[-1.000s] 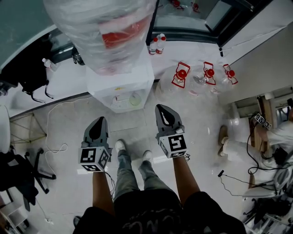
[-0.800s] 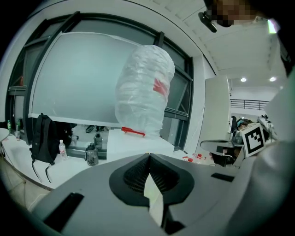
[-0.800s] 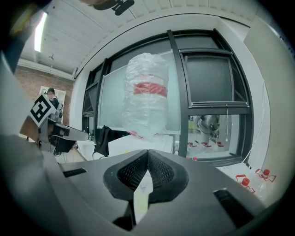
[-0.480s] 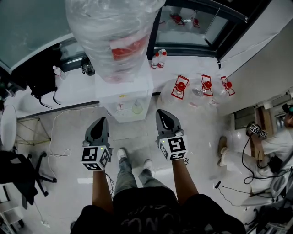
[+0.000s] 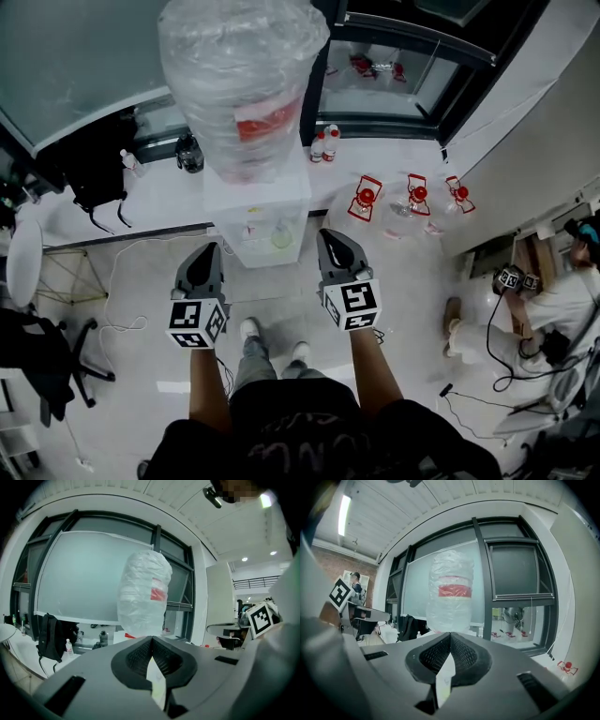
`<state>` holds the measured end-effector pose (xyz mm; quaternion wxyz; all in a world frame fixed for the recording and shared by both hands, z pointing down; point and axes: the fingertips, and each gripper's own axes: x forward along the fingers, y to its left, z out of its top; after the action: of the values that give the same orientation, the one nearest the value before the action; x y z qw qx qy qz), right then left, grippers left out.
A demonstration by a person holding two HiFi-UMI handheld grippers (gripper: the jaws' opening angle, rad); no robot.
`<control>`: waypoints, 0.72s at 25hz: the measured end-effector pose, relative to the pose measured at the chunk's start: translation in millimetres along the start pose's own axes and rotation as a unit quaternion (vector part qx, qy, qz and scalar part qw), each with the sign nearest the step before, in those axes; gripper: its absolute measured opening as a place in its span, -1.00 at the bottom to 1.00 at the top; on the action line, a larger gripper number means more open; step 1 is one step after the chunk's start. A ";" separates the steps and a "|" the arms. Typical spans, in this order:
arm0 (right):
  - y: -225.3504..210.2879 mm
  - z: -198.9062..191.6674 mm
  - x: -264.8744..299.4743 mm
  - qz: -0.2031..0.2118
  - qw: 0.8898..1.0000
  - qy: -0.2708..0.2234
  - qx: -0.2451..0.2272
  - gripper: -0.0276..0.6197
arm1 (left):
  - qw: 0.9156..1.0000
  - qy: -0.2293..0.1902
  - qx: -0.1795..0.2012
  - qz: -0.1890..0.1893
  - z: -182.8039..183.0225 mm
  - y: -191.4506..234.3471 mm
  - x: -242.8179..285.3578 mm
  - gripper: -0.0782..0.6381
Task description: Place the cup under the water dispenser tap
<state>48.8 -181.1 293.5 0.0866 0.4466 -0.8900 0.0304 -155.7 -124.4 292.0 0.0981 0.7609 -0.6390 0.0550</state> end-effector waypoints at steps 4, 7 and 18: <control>-2.0 7.4 -8.0 0.002 1.000 -0.006 -0.004 -0.88 | 1.000 -0.012 0.004 0.001 12.4 -6.8 -4.9 -0.76; -2.7 11.4 -11.7 0.002 1.000 -0.009 -0.007 -0.88 | 1.000 -0.021 0.007 0.001 21.7 -9.5 -8.2 -0.76; 2.0 24.0 -21.5 0.013 1.000 -0.020 -0.017 -0.88 | 0.999 -0.034 0.016 0.012 36.8 -12.7 -25.6 -0.76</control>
<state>56.7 -166.1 266.1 0.0764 0.4337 -0.8978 0.0072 -149.3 -105.8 249.8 0.0630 0.7563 -0.6500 0.0407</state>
